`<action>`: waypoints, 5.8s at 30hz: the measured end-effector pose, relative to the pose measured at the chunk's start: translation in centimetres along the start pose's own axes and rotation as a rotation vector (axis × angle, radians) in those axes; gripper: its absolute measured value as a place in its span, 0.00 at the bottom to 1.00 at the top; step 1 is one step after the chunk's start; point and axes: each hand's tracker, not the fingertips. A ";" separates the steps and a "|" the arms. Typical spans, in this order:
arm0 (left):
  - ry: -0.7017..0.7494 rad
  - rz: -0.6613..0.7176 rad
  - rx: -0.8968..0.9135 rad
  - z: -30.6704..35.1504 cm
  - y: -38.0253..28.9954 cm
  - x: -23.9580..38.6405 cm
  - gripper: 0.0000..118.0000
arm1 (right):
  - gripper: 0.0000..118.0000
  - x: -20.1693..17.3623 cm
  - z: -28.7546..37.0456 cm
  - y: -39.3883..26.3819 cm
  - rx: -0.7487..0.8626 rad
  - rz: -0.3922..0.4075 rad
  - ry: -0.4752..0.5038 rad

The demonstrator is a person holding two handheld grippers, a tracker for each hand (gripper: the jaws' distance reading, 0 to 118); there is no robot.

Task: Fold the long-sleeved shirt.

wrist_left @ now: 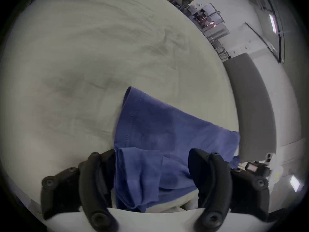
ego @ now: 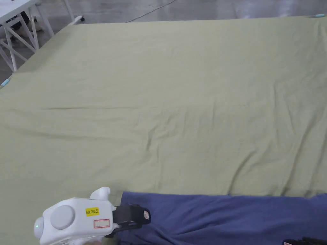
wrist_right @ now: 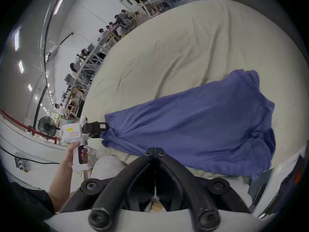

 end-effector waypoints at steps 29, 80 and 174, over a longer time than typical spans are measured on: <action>-0.457 0.131 0.120 14.3 4.2 -9.6 0.02 | 0.00 -8.6 -5.4 1.5 -0.047 0.049 0.016; -0.097 -0.149 0.246 6.1 -4.7 20.7 0.03 | 0.00 -6.5 11.2 -0.4 0.275 0.045 0.194; 0.714 0.116 0.287 25.6 6.9 -19.4 1.00 | 0.00 -40.7 -20.7 -1.8 -0.176 0.282 0.083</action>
